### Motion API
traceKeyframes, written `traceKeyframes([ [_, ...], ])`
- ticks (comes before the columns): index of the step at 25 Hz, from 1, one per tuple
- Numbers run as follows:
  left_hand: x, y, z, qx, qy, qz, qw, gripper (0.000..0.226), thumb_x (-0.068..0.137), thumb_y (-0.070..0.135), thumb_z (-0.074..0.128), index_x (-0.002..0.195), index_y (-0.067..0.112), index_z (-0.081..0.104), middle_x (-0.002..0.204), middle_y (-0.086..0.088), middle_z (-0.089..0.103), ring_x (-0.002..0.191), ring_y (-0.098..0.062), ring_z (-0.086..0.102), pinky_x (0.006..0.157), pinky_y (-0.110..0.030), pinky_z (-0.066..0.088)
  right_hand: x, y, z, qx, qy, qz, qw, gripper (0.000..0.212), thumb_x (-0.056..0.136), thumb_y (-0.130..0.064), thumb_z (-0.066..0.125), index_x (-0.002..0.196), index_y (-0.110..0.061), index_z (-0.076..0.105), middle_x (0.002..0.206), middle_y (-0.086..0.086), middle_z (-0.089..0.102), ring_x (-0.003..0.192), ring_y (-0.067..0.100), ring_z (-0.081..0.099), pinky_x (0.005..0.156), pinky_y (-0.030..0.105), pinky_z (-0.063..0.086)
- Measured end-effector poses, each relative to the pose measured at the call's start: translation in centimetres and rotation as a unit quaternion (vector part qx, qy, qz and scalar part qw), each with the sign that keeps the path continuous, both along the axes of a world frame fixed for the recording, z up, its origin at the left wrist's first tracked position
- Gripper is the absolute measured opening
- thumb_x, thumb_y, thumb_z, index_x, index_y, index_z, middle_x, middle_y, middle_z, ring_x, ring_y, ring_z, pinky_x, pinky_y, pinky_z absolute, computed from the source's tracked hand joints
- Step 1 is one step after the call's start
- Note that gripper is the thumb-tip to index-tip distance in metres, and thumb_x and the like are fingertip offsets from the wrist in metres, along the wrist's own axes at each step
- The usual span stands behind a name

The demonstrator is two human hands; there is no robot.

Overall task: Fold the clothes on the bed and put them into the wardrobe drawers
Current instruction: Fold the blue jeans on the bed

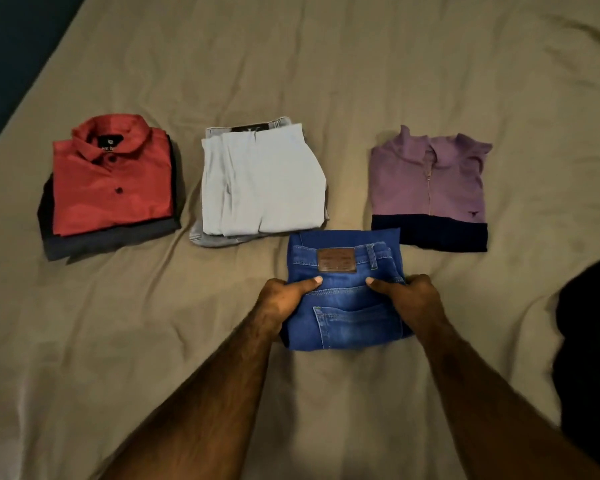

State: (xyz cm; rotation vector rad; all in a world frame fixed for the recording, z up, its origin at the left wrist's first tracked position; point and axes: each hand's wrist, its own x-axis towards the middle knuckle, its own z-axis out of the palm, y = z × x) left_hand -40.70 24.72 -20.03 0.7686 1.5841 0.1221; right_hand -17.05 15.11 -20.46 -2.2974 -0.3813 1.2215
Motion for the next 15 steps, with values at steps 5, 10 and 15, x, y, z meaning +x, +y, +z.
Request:
traceKeyframes([
  [5, -0.5, -1.4, 2.0, 0.043, -0.122, -0.051, 0.99, 0.052, 0.074, 0.044, 0.094, 0.117, 0.023, 0.073, 0.111, 0.001, 0.08, 0.099, -0.018, 0.078, 0.091, -0.043, 0.063, -1.8, -0.2, 1.4, 0.038, 0.063, 0.031, 0.997, 0.036, 0.083, -0.044, 0.086, 0.105, -0.018, 0.074, 0.097, 0.003, 0.08, 0.088, 0.023, 0.076, 0.079, 0.039, 0.062],
  [10, -3.2, 3.0, 7.4, 0.369, 0.031, -0.065, 0.927, 0.031, 0.088, 0.05, 0.08, 0.103, 0.026, 0.068, 0.091, 0.014, 0.075, 0.081, 0.003, 0.069, 0.074, -0.023, 0.056, -6.2, 3.4, 7.8, 0.249, 0.02, -0.011, 0.968, 0.023, 0.093, -0.037, 0.079, 0.097, -0.015, 0.074, 0.089, 0.0, 0.079, 0.084, 0.019, 0.076, 0.072, 0.035, 0.061],
  [15, -5.1, 13.3, 14.8, 0.556, 0.053, -0.019, 0.83, 0.039, 0.095, 0.055, 0.07, 0.111, 0.019, 0.068, 0.092, 0.013, 0.072, 0.082, -0.004, 0.069, 0.071, -0.019, 0.054, -8.3, 15.1, 13.5, 0.384, -0.049, -0.006, 0.922, 0.033, 0.094, -0.046, 0.076, 0.106, -0.016, 0.072, 0.096, 0.001, 0.078, 0.089, 0.017, 0.077, 0.076, 0.036, 0.063],
])
